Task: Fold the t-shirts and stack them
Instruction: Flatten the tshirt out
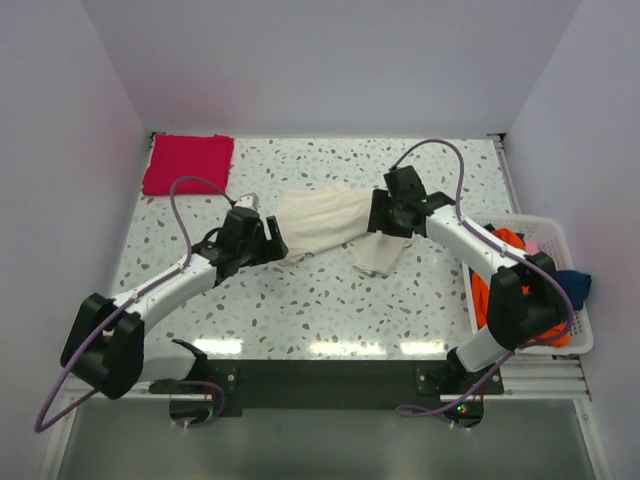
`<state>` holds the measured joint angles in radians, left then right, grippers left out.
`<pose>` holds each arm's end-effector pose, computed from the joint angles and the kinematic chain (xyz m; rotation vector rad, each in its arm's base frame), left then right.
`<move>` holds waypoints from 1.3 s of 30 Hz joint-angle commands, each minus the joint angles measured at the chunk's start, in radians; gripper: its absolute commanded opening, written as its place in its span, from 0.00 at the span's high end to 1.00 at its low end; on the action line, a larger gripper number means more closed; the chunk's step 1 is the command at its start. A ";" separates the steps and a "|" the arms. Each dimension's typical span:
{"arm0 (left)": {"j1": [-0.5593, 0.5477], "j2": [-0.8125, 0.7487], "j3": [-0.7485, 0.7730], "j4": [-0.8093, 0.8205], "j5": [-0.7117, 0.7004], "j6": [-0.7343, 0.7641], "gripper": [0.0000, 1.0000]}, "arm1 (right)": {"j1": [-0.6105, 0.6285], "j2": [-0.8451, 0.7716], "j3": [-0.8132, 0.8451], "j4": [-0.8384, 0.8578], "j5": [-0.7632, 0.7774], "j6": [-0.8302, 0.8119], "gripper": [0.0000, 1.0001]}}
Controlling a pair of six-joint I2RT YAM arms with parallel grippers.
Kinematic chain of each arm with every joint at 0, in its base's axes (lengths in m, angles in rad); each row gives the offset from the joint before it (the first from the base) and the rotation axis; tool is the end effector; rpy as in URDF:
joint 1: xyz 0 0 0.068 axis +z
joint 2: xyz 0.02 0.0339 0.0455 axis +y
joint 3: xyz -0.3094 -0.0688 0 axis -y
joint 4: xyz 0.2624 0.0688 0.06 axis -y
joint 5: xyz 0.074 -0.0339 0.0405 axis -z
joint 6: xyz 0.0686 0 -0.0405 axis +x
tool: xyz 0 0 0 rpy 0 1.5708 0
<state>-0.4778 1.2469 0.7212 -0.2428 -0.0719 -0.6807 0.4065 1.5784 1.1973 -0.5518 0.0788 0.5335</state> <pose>0.2518 -0.1248 0.2280 -0.2782 2.3733 -0.4828 0.3448 0.1425 0.2666 0.1929 2.5161 0.2887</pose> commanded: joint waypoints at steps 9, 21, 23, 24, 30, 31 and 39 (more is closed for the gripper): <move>0.007 0.250 0.037 0.200 0.012 -0.092 0.25 | 0.087 -0.084 -0.177 0.061 0.185 -0.006 0.37; 0.007 0.457 0.173 0.220 -0.068 -0.089 0.47 | 0.089 0.037 -0.170 0.158 0.148 0.003 0.37; 0.007 0.477 0.210 0.197 -0.077 -0.082 0.62 | 0.087 0.061 -0.154 0.161 0.148 0.005 0.40; 0.007 0.479 0.222 0.186 -0.083 -0.077 0.67 | 0.087 0.068 -0.150 0.158 0.148 0.003 0.46; 0.019 0.375 0.319 0.086 -0.167 -0.010 0.97 | 0.084 0.031 -0.113 0.104 0.197 -0.007 0.97; 0.022 0.343 0.334 0.070 -0.190 0.009 1.00 | 0.083 0.020 -0.107 0.089 0.205 -0.015 1.00; 0.050 0.120 0.469 -0.062 -0.296 0.130 1.00 | 0.029 -0.211 -0.047 -0.059 0.279 -0.059 1.00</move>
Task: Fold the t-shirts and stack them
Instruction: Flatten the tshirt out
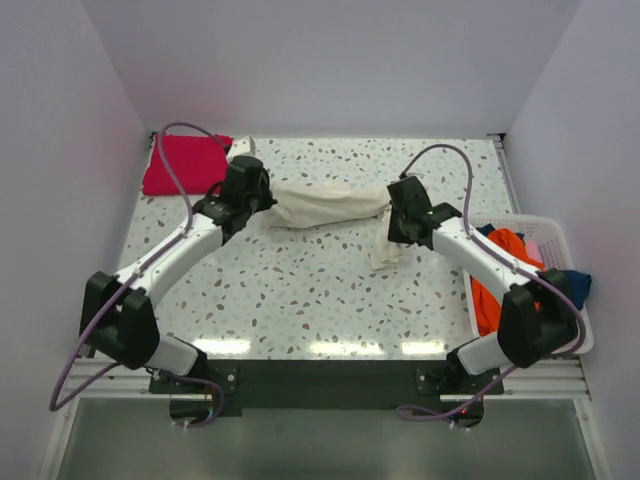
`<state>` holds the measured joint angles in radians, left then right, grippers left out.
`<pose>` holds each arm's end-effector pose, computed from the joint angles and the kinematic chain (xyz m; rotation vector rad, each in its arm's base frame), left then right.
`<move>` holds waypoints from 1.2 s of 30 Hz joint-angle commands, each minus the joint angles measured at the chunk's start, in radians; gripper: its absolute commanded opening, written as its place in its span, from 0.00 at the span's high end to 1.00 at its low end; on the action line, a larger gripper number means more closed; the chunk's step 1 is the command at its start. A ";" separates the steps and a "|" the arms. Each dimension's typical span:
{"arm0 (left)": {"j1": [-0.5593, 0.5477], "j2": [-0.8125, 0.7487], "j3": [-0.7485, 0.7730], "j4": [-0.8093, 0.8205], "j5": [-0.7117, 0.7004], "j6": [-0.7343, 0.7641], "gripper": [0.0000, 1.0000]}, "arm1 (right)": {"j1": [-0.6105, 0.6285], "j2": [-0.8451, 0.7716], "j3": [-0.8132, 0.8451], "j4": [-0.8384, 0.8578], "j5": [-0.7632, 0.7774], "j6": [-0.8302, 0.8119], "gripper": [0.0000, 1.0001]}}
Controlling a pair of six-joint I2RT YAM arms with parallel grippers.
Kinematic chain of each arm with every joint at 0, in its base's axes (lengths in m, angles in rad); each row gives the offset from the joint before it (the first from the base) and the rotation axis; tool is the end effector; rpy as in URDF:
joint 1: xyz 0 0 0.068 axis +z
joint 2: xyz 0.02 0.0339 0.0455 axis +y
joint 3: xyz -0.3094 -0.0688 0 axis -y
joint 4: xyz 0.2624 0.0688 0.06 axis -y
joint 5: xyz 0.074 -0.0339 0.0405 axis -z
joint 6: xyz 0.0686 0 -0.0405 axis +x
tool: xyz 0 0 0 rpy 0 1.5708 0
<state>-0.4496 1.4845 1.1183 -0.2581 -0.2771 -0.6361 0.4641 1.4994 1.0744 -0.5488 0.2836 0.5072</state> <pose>0.3444 -0.1454 0.3020 -0.3579 2.1557 -0.3163 0.3129 0.1352 0.2529 0.1628 2.4833 0.0432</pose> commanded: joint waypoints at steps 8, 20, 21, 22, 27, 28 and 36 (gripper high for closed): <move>0.049 -0.274 0.228 -0.127 -0.178 0.164 1.00 | -0.094 -0.323 0.235 -0.189 0.117 -0.085 1.00; 0.114 -0.280 0.298 -0.136 -0.172 0.179 1.00 | -0.232 -0.162 0.413 -0.162 -0.012 -0.151 0.95; 0.127 -0.239 0.290 -0.127 -0.151 0.174 1.00 | -0.243 -0.084 0.423 -0.154 -0.046 -0.145 0.94; 0.158 -0.215 0.279 -0.113 -0.116 0.173 1.00 | -0.255 -0.036 0.433 -0.148 -0.063 -0.122 0.94; 0.276 0.094 0.372 -0.038 0.073 0.170 1.00 | -0.323 0.238 0.554 -0.070 -0.153 -0.059 0.94; 0.308 0.141 0.429 -0.014 0.148 0.171 1.00 | -0.343 0.324 0.615 -0.065 -0.171 -0.049 0.94; 0.361 0.190 0.411 0.046 0.372 0.107 0.34 | -0.375 0.518 0.762 -0.117 -0.242 -0.033 0.50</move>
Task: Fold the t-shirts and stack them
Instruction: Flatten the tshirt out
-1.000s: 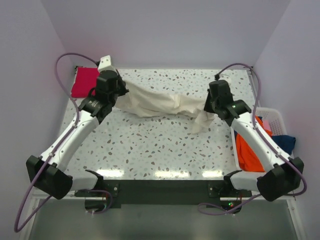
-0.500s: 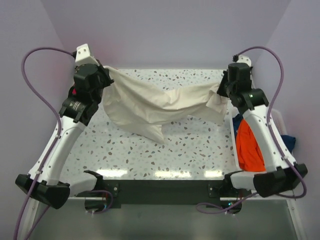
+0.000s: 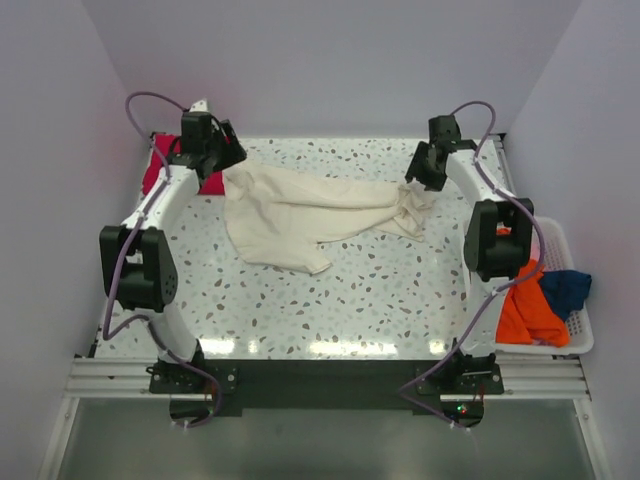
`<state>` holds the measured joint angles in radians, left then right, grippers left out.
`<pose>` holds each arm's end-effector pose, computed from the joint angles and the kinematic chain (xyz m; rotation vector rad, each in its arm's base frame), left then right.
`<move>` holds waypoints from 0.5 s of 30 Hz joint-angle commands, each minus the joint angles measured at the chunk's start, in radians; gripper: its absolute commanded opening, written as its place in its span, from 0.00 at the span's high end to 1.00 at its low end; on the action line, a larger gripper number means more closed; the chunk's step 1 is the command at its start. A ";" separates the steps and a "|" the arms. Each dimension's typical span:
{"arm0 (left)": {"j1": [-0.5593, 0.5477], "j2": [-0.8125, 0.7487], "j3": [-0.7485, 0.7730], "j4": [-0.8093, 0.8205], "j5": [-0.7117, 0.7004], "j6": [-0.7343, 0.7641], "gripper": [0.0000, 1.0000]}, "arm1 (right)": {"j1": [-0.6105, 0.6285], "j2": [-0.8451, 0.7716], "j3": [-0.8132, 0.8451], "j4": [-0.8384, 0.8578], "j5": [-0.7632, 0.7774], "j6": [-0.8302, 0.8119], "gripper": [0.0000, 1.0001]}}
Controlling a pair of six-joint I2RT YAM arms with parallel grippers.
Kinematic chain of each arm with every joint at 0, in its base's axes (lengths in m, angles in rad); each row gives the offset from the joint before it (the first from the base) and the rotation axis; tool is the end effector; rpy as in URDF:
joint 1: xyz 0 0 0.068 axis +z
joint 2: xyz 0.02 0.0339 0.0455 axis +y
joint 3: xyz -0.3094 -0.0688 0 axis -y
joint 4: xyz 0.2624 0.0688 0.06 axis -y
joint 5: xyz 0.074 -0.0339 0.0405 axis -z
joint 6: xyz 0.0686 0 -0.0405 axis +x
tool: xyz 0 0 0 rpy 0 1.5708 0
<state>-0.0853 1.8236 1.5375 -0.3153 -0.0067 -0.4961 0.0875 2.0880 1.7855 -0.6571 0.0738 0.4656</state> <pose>0.4819 -0.0407 0.3159 -0.4505 2.1436 -0.3236 0.5215 0.0407 0.2449 0.5046 2.4806 0.1281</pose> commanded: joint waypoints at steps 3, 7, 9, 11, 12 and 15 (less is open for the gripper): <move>-0.004 -0.282 -0.216 0.082 0.041 -0.094 0.33 | 0.003 -0.176 -0.095 0.056 -0.006 0.013 0.38; -0.004 -0.475 -0.469 0.067 -0.036 -0.159 0.43 | 0.012 -0.319 -0.298 0.111 -0.005 0.015 0.37; -0.004 -0.575 -0.596 0.048 -0.077 -0.189 0.44 | 0.018 -0.405 -0.372 0.135 0.001 0.027 0.37; -0.004 -0.641 -0.674 0.054 -0.088 -0.209 0.44 | 0.021 -0.454 -0.477 0.180 -0.022 0.039 0.37; -0.004 -0.647 -0.732 0.068 -0.082 -0.214 0.45 | 0.026 -0.500 -0.510 0.195 -0.028 0.048 0.37; -0.004 -0.615 -0.778 0.082 -0.044 -0.228 0.48 | 0.046 -0.555 -0.601 0.229 -0.035 0.067 0.38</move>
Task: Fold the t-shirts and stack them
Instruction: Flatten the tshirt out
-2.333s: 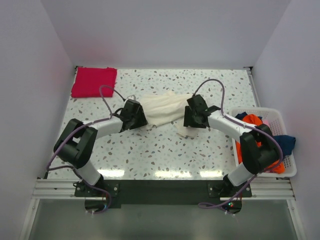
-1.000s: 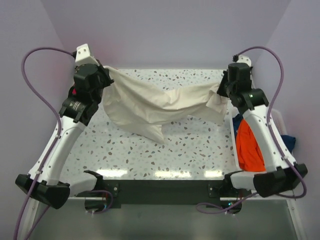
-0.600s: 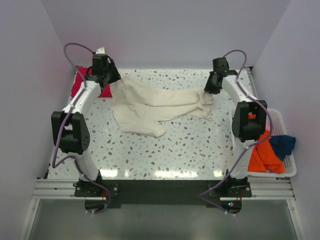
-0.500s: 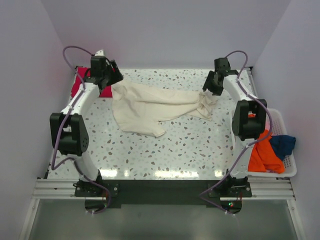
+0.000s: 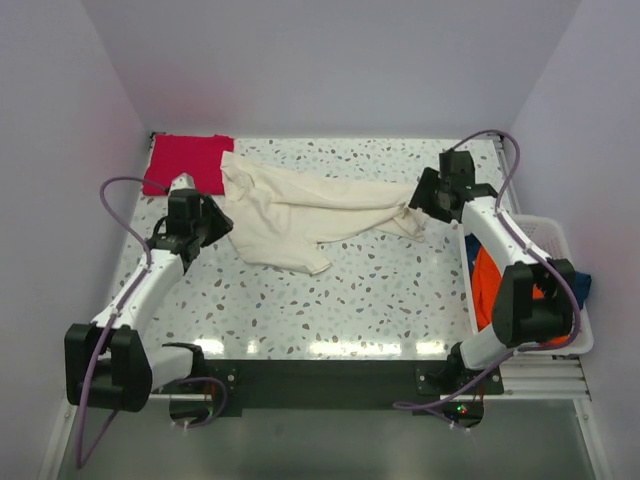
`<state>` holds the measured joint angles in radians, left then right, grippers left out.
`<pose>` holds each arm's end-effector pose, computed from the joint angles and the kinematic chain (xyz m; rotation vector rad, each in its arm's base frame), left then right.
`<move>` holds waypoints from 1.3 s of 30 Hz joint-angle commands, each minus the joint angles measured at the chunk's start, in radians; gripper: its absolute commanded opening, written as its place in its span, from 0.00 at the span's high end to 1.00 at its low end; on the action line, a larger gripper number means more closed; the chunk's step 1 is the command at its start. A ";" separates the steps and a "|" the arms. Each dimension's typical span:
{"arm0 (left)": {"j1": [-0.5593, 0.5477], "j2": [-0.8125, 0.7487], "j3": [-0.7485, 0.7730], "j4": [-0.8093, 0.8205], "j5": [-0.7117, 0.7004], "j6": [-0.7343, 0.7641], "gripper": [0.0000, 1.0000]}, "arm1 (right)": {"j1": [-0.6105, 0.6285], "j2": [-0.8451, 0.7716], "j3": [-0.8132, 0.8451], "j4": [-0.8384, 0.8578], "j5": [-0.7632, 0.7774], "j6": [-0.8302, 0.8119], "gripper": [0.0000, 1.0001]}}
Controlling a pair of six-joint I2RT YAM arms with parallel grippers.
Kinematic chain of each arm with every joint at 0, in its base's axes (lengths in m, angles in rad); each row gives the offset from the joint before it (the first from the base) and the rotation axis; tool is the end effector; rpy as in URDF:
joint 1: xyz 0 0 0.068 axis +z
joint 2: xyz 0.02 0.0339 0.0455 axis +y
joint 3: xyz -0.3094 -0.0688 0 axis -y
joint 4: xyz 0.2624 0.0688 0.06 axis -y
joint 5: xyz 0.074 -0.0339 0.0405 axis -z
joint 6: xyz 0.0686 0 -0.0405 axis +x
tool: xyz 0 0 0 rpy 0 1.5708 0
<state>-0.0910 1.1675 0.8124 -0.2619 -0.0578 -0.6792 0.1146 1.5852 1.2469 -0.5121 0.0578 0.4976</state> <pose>0.2809 -0.0217 0.2807 -0.6725 2.1063 -0.3699 0.3838 0.0402 0.2853 0.4885 2.3805 0.2088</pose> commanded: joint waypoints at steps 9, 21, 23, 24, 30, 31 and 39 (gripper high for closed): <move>0.002 0.225 -0.088 0.144 0.021 -0.083 0.52 | 0.071 -0.059 -0.150 0.118 -0.027 0.038 0.39; 0.002 0.406 -0.075 0.247 0.052 -0.132 0.56 | 0.074 0.005 -0.168 0.130 0.014 0.021 0.39; 0.002 0.426 -0.068 0.247 0.079 -0.138 0.60 | 0.073 0.022 -0.172 0.130 0.030 0.019 0.39; 0.002 0.429 -0.061 0.277 0.084 -0.135 0.62 | 0.073 0.032 -0.173 0.129 0.037 0.019 0.39; 0.002 0.411 -0.003 0.195 0.061 -0.106 0.94 | 0.073 0.088 -0.176 0.127 0.112 0.015 0.39; 0.002 0.402 0.007 0.182 0.059 -0.102 0.97 | 0.073 0.094 -0.175 0.123 0.120 0.012 0.39; 0.088 0.307 0.099 0.035 -0.004 -0.060 1.00 | 0.073 0.096 -0.222 0.155 0.120 0.019 0.42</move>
<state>-0.0570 1.5406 0.8482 -0.1734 -0.0200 -0.7731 0.1860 1.6897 1.0424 -0.3954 0.1490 0.5182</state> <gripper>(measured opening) 0.027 0.585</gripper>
